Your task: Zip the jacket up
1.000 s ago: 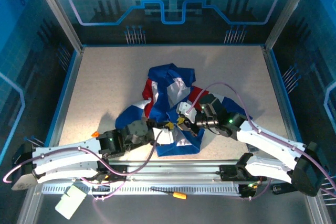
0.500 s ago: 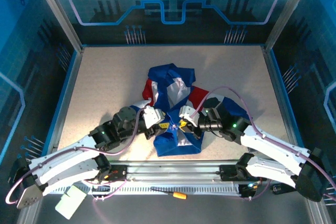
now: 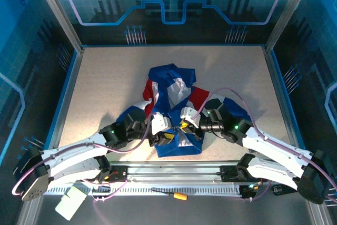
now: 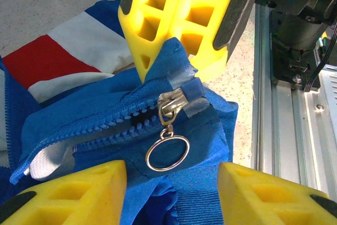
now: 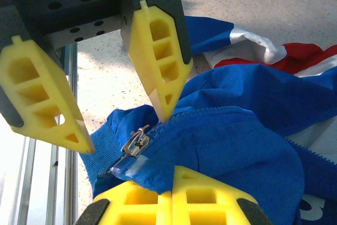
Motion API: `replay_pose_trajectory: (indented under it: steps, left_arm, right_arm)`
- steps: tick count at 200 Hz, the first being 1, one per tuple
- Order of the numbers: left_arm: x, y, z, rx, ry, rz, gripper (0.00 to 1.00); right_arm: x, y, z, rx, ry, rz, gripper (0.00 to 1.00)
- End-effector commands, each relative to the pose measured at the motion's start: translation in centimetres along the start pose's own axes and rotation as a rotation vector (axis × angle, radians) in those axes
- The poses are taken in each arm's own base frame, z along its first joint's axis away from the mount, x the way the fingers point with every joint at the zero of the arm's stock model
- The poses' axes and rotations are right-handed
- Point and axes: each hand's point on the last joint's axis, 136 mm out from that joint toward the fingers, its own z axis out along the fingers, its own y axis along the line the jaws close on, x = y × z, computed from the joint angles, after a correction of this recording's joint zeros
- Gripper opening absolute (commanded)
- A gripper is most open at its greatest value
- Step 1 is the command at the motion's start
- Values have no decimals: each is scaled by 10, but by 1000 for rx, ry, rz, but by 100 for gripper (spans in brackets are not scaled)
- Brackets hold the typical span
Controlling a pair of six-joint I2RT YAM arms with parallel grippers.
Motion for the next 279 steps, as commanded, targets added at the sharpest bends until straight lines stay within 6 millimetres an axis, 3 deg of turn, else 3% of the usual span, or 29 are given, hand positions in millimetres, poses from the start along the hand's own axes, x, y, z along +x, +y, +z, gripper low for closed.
replay_pose_trajectory:
  steps: [1, 57, 78, 115, 208, 252, 268, 279]
  left_arm:
    - [-12, 2, 1, -15, -56, 25, 51]
    - [-15, 3, 7, -50, -68, 7, 54]
    - [-12, 1, 10, -59, -54, 13, 51]
    - [-6, 6, 10, -103, -25, 6, 37]
    - [-16, 6, -4, -115, -13, 47, 0]
    - [-19, 2, -6, -95, -10, 44, 0]
    - [-18, -3, -8, -70, -13, 18, 15]
    - [-17, -7, -8, -47, -24, -5, 19]
  right_arm:
    - [-3, 2, -4, -3, -15, -24, 0]
    - [-2, 1, -1, 2, -25, -9, 0]
    - [-4, 0, 0, 1, -31, -6, 0]
    - [-4, 0, -1, 8, -36, -8, 0]
    - [4, 1, -6, 20, -20, -39, 0]
    - [4, 1, -6, 22, -18, -36, 0]
    - [2, 0, -7, 28, -23, -40, 0]
    - [1, 0, -8, 30, -29, -41, 0]
